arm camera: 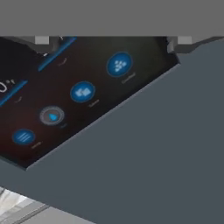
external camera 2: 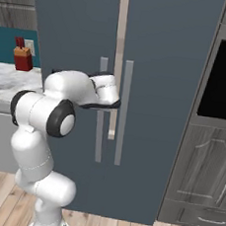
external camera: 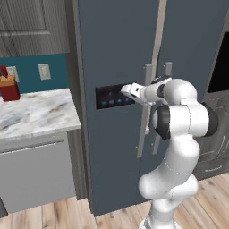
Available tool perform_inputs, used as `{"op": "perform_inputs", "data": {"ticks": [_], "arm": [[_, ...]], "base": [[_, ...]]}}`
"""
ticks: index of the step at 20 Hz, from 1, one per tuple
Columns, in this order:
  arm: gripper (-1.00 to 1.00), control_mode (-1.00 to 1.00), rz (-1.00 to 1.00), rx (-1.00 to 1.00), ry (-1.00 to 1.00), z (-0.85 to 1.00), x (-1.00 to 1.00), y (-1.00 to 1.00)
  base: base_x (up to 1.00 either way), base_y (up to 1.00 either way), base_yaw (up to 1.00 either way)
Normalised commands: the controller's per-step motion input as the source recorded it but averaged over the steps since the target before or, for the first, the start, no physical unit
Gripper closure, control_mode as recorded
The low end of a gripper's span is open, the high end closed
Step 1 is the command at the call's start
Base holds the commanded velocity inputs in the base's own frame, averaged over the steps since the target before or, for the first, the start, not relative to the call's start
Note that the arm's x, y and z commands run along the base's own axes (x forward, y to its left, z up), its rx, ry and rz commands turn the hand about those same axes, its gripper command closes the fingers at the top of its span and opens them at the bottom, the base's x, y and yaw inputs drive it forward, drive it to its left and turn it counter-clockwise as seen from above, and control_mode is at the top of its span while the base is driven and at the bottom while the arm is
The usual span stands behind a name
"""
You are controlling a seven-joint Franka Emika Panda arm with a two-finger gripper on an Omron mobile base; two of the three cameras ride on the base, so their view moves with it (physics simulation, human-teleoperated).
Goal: The ice cube tray has been filled with water. Take the tray and place it in the freezer to make ice. Close the freezer door after placing the tray.
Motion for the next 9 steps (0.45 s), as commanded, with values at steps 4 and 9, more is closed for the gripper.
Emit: {"op": "perform_inputs", "data": {"ticks": [4,9], "arm": [[-1.00,-1.00,0.21,-0.01,0.25,-0.01,0.61,0.28],[-1.00,-1.00,0.11,-0.07,0.28,0.00,0.24,0.33]], "base": [[0.00,0.00,0.00],[0.00,0.00,0.00]]}}
